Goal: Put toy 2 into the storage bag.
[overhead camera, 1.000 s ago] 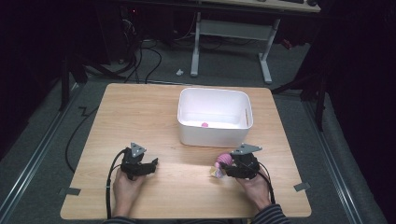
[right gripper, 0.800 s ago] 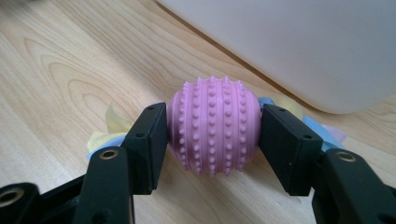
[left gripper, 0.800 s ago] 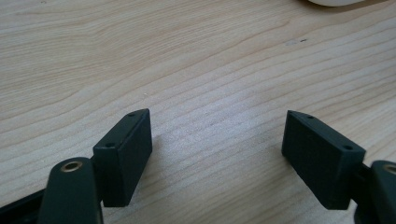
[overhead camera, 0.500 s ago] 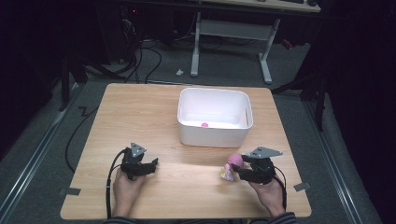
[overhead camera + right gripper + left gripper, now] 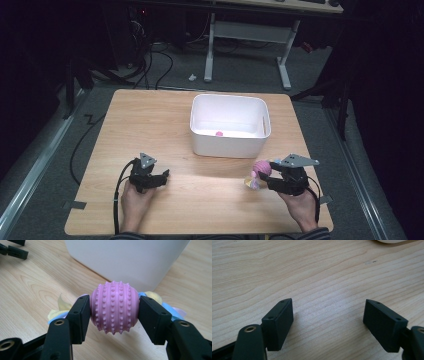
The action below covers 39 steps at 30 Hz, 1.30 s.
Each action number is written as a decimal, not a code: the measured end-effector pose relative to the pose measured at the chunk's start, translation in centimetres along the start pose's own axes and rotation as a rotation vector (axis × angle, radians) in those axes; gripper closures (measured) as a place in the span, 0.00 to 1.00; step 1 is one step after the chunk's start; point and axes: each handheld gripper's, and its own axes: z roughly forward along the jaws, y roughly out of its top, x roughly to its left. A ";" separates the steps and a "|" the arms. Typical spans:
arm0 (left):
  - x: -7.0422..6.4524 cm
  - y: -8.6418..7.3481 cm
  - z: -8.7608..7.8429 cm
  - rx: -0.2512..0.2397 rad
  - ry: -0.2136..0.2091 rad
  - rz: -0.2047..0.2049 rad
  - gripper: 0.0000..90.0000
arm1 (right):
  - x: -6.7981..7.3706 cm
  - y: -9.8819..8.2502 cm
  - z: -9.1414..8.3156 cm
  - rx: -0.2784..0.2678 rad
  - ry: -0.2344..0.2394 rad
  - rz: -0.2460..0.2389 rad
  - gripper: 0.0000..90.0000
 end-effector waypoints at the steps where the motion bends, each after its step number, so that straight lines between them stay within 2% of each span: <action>1: 0.0 0.0 0.0 0.000 0.000 0.000 0.27 | 0.0 0.1 -0.2 -0.006 -0.001 -0.007 0.49; 16: 0.0 0.0 0.0 0.000 0.000 0.000 0.27 | -1.4 3.3 -3.4 -0.071 0.021 0.000 0.50; 23: 0.0 0.0 0.0 0.000 0.000 -0.002 0.28 | -1.5 5.0 -4.1 -0.093 0.021 -0.043 0.51; 27: 0.0 0.0 0.0 0.000 0.000 -0.001 0.28 | -1.5 6.2 -4.6 -0.112 0.032 -0.050 0.52; 28: 0.0 0.0 0.0 -0.001 0.000 -0.001 0.28 | -1.4 6.7 -4.7 -0.120 0.035 -0.068 0.55; 35: 0.0 0.0 0.0 -0.001 0.000 -0.002 0.28 | -1.5 8.0 -4.6 -0.107 0.040 -0.070 0.55; 39: 0.0 0.0 0.0 -0.001 0.000 -0.003 0.28 | -1.5 9.0 -4.8 -0.100 0.031 -0.103 0.55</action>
